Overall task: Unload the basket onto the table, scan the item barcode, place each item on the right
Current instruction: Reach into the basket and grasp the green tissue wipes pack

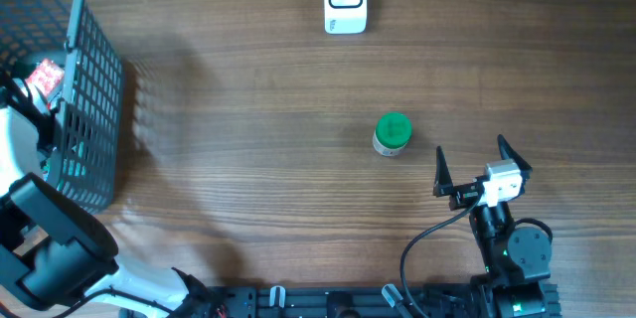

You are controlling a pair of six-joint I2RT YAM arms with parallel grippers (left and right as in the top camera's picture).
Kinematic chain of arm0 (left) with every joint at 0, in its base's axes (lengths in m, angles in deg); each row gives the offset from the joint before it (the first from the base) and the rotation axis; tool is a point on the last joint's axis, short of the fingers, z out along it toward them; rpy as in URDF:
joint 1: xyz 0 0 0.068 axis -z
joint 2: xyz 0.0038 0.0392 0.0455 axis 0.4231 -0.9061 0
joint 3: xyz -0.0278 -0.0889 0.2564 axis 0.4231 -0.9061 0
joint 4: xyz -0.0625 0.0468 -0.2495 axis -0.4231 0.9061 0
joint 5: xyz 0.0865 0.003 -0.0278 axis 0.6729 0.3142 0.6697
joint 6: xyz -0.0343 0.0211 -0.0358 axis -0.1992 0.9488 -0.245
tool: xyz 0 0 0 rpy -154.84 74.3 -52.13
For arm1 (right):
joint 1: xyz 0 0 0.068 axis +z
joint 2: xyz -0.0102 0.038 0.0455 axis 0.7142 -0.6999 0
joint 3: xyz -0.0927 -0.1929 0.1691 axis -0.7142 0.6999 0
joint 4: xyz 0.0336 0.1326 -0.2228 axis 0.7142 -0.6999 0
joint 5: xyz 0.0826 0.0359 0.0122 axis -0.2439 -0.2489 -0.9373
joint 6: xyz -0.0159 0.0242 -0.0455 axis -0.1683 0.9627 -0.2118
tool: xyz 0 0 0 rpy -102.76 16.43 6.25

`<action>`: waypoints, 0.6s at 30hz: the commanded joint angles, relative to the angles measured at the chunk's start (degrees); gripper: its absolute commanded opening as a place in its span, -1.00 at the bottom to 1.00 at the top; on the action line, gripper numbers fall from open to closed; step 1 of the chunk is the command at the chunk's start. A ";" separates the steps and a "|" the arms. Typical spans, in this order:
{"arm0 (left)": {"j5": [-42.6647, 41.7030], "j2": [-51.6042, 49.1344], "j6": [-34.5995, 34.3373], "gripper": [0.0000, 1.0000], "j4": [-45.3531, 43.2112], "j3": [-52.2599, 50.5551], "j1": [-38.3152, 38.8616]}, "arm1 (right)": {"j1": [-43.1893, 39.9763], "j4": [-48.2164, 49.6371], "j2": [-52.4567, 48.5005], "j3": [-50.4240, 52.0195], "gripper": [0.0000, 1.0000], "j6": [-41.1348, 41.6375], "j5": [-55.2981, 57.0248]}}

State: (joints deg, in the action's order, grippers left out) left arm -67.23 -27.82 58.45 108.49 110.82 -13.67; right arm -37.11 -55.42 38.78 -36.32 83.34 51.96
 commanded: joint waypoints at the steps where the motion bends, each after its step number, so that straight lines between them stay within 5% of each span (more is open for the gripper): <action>1: -1.05 -0.22 0.48 0.95 -3.87 -4.28 0.22 | 0.02 0.28 0.04 0.04 1.00 0.26 -0.37; 4: -0.44 -0.22 0.48 0.93 -6.05 -6.03 0.22 | 0.02 0.28 0.04 0.04 0.99 0.24 -0.35; 11: -0.48 -0.37 0.44 0.49 -6.97 -6.45 0.17 | 0.02 0.28 0.04 0.04 0.99 0.28 -0.35; 18: -0.48 -3.06 0.44 0.50 -6.82 -6.47 0.17 | 0.02 0.28 -0.09 0.04 0.99 0.28 -0.37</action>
State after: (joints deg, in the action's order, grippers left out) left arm -67.19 -28.08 58.65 101.65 105.22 -13.71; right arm -37.11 -55.42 38.78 -36.32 83.34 51.94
